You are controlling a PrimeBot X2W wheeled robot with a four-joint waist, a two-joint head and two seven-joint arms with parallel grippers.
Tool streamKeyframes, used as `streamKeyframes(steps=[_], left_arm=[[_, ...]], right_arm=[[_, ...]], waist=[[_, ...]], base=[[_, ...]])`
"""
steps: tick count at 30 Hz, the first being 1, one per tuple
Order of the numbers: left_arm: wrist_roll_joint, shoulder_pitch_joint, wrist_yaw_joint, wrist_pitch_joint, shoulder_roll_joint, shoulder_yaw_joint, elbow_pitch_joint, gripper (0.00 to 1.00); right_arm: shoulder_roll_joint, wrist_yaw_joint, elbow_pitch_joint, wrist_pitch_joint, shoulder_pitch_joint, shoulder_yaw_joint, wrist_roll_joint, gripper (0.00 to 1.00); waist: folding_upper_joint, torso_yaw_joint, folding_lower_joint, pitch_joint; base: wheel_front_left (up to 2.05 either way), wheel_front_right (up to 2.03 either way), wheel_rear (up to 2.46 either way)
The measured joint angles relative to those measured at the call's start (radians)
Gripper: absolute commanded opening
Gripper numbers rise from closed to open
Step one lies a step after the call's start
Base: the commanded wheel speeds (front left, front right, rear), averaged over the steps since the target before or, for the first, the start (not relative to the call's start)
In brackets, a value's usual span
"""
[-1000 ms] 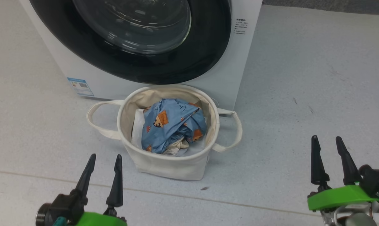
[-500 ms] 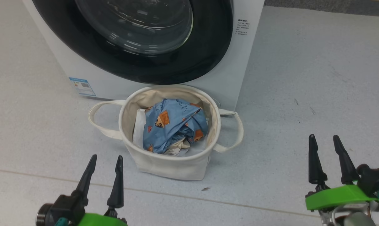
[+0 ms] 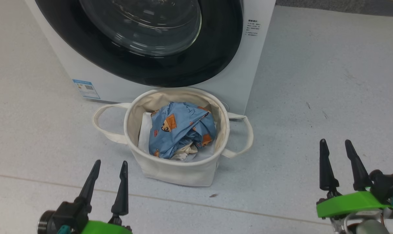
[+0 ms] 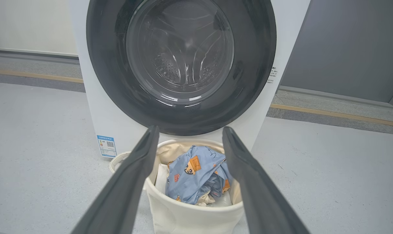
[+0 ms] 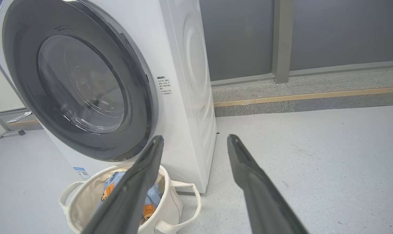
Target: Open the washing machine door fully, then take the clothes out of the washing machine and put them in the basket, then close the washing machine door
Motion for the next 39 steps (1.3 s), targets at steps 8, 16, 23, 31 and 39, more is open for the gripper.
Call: streamKeyframes(steps=[8, 16, 23, 31, 39], left_arm=[[0.0, 0.0, 0.0, 0.0, 0.0, 0.0, 0.0, 1.0], [-0.003, 0.0, -0.001, 0.0, 0.0, 0.0, -0.001, 1.0], [-0.003, 0.0, -0.001, 0.0, 0.0, 0.0, 0.0, 1.0], [-0.003, 0.0, -0.001, 0.0, 0.0, 0.0, 0.002, 1.0], [-0.004, 0.013, -0.001, 0.002, -0.003, -0.004, 0.07, 0.0]], right_arm=[[0.0, 0.0, 0.0, 0.0, 0.0, 0.002, -0.002, 1.0], [0.0, 0.0, 0.0, 0.0, 0.0, 0.003, -0.002, 1.0], [0.0, 0.0, -0.001, 0.0, 0.0, 0.004, -0.003, 1.0], [0.0, 0.0, -0.004, 0.0, 0.0, 0.014, -0.003, 1.0], [0.004, 0.0, 0.061, 0.0, 0.021, 0.028, -0.002, 0.0]], waist=[[0.0, 0.0, 0.0, -0.001], [0.0, 0.001, 0.0, 0.002], [0.0, 0.001, 0.0, 0.004], [0.0, 0.006, 0.0, 0.0], [0.0, 0.013, 0.0, 0.001]], base=[[0.0, 0.0, 0.0], [0.0, 0.0, 0.0], [0.0, 0.0, 0.0], [0.0, 0.0, 0.0], [0.0, 0.0, 0.0]])
